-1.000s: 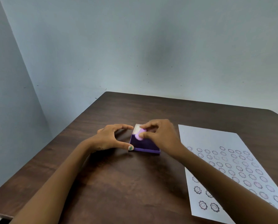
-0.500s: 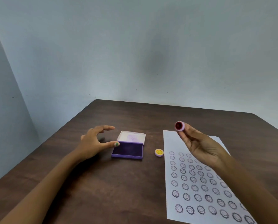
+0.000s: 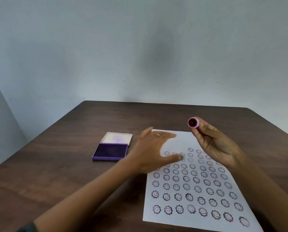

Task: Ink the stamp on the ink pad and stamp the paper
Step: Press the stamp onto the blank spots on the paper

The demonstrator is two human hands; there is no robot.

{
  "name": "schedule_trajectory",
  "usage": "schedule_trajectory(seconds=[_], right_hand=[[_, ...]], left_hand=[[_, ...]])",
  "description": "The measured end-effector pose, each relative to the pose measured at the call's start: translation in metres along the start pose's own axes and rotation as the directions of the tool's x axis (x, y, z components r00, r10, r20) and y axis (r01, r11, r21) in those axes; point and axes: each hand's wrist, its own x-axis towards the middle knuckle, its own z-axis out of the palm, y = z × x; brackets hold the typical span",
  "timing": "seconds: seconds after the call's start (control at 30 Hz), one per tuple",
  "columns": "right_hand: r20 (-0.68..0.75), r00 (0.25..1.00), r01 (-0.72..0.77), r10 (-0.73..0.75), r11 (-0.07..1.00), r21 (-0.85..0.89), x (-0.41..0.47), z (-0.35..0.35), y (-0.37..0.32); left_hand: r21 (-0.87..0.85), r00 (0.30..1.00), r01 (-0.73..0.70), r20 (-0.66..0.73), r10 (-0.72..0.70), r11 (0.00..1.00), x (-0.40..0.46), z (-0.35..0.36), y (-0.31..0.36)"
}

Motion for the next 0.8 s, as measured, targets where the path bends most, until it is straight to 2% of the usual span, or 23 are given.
schedule_trajectory(seconds=[0.1,0.23,0.4,0.5,0.53,0.63,0.7,0.8], right_hand=[[-0.011,0.999,0.038,-0.038,0.998,-0.044,0.001,-0.009,-0.004],[-0.077,0.995,0.061,-0.068,0.994,-0.088,0.001,-0.018,-0.007],[-0.108,0.991,0.063,-0.083,0.982,-0.178,0.002,-0.018,-0.005],[-0.058,0.994,0.067,-0.093,0.934,-0.350,-0.001,-0.014,0.000],[-0.021,0.994,0.086,-0.108,0.883,-0.461,-0.003,-0.011,0.002],[0.119,0.986,0.167,-0.118,0.632,-0.757,-0.009,-0.002,0.010],[0.198,0.975,0.224,-0.104,0.480,-0.848,-0.012,0.005,0.016],[0.288,0.954,0.298,-0.083,0.174,-0.938,-0.014,0.011,0.022]], left_hand=[[0.080,0.985,-0.020,0.174,0.006,0.997,0.023,0.022,0.021],[0.173,0.940,0.052,0.323,-0.106,0.984,0.030,0.041,0.017],[0.111,0.927,0.114,0.346,-0.146,0.987,0.005,0.047,0.013],[0.116,0.933,0.117,0.328,-0.149,0.986,-0.016,0.045,0.019],[0.115,0.936,0.127,0.316,-0.158,0.985,-0.022,0.044,0.021],[0.085,0.940,0.167,0.287,-0.185,0.982,-0.035,0.039,0.026],[0.046,0.940,0.192,0.278,-0.197,0.980,-0.035,0.034,0.026],[0.085,0.942,0.168,0.280,-0.186,0.982,-0.031,0.024,0.016]])
